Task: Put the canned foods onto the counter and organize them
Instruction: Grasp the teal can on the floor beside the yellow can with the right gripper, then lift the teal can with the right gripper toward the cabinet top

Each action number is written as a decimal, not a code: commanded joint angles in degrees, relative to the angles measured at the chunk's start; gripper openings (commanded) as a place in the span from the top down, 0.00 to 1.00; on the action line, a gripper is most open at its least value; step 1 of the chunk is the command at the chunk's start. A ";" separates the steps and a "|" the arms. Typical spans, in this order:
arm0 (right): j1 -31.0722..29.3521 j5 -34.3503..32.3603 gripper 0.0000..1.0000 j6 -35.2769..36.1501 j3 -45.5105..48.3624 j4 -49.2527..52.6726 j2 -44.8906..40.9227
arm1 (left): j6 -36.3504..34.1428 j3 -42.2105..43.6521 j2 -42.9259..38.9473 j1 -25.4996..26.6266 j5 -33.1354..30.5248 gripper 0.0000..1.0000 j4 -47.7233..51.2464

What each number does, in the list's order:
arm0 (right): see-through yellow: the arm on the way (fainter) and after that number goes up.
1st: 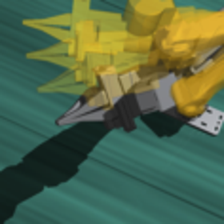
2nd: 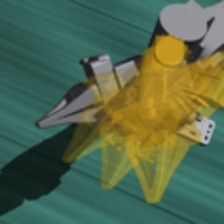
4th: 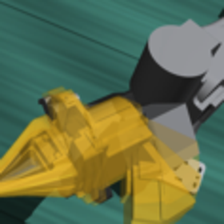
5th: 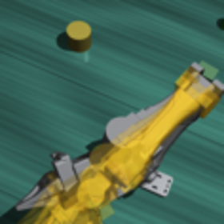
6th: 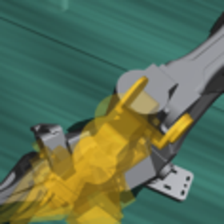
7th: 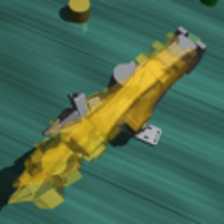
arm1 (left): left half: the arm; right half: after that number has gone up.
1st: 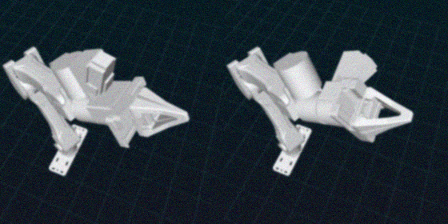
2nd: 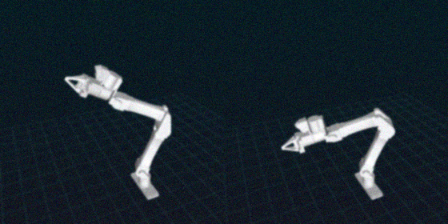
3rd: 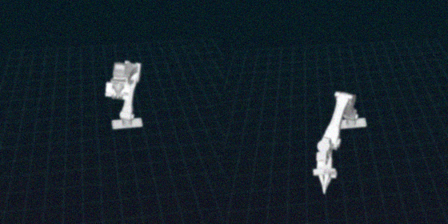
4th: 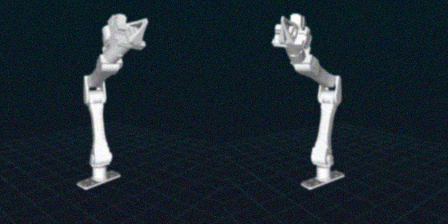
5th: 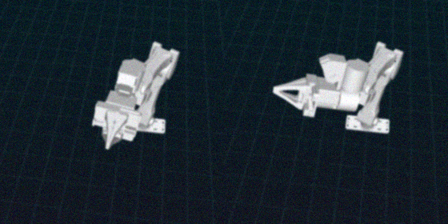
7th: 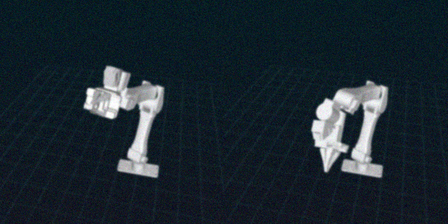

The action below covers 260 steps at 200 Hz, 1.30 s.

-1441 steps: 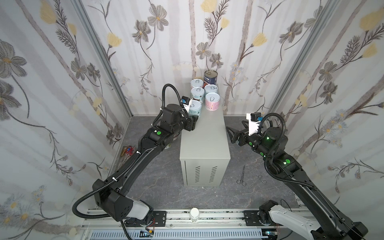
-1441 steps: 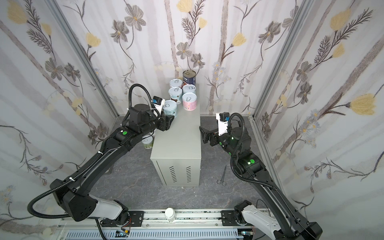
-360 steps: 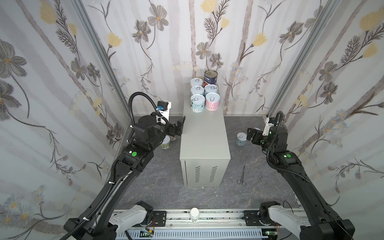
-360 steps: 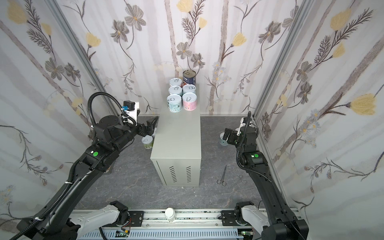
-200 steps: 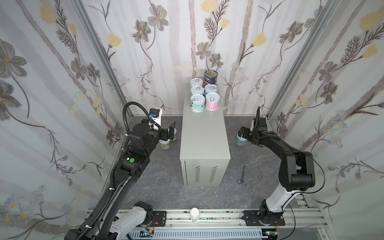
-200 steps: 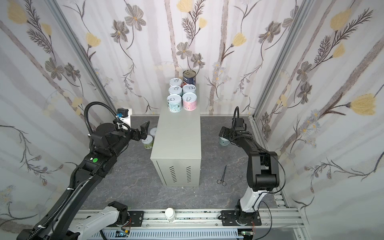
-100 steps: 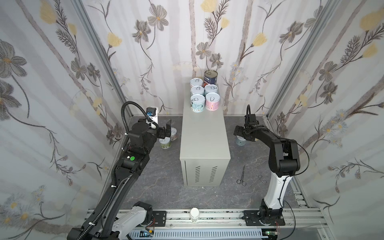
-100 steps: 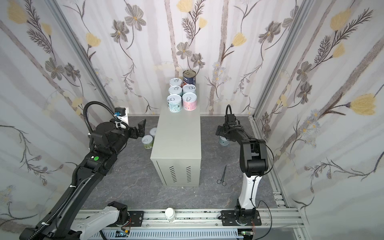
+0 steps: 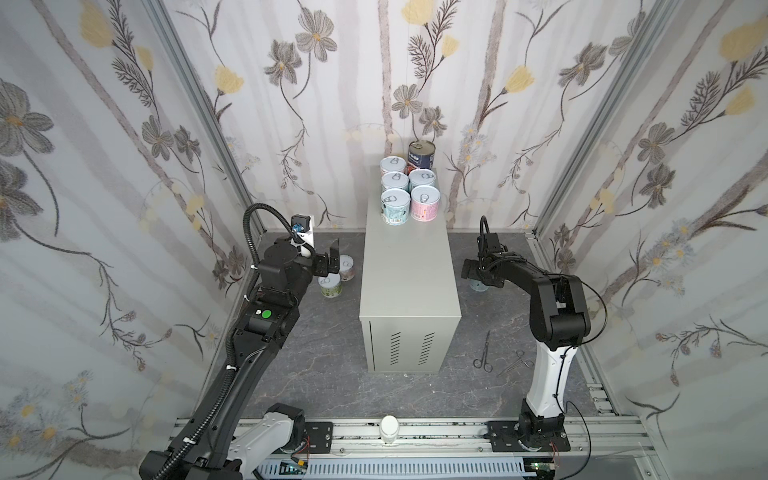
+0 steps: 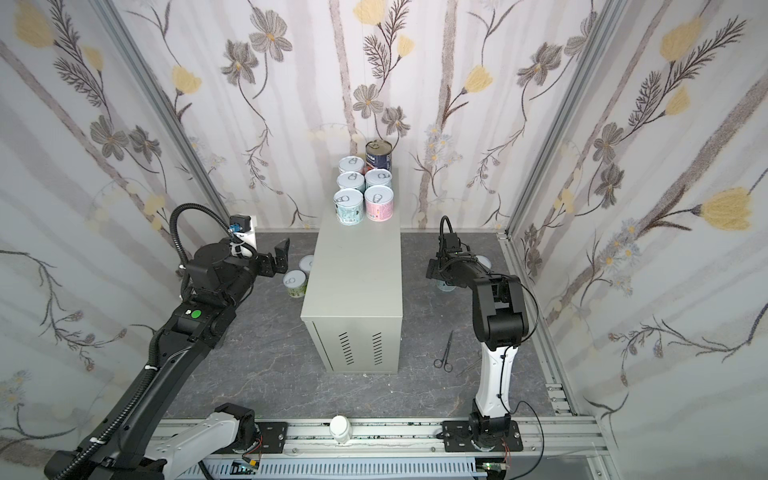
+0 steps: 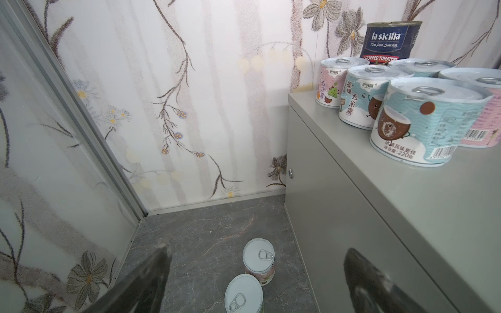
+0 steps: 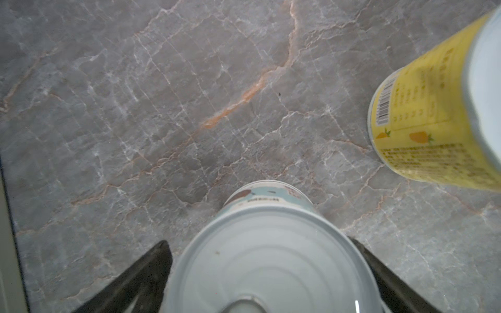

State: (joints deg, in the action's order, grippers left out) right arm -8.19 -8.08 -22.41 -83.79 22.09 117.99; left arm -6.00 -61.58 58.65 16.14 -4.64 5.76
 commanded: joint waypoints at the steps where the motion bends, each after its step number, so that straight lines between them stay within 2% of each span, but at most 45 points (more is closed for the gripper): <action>1: 0.01 -1.02 0.10 0.34 0.62 -0.20 -0.09 | 0.26 -0.18 0.12 -0.14 0.10 0.00 -2.42; 57: -0.08 -0.90 0.16 1.83 1.89 -2.93 -1.27 | 0.35 0.45 1.22 -0.19 -0.35 0.00 -2.07; 107: 0.10 -1.72 0.28 3.43 3.98 -5.74 -2.35 | 1.92 2.43 2.43 -2.12 2.16 0.00 -4.97; 169: 0.37 -0.68 0.45 4.39 4.78 -7.78 -2.34 | 1.98 3.57 2.69 -2.61 2.10 0.00 -5.32; 220: 0.10 1.74 0.50 6.88 3.48 -2.93 -9.33 | 1.95 3.40 3.31 -2.65 2.16 0.00 -5.17; 260: -1.56 1.14 0.52 9.00 1.26 3.52 -21.33 | 1.65 2.92 3.74 -2.86 1.71 0.00 -5.02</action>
State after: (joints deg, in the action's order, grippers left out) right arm -8.91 -6.46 -15.68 -80.23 22.83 102.30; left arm -4.08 -58.15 62.04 13.54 -2.76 3.20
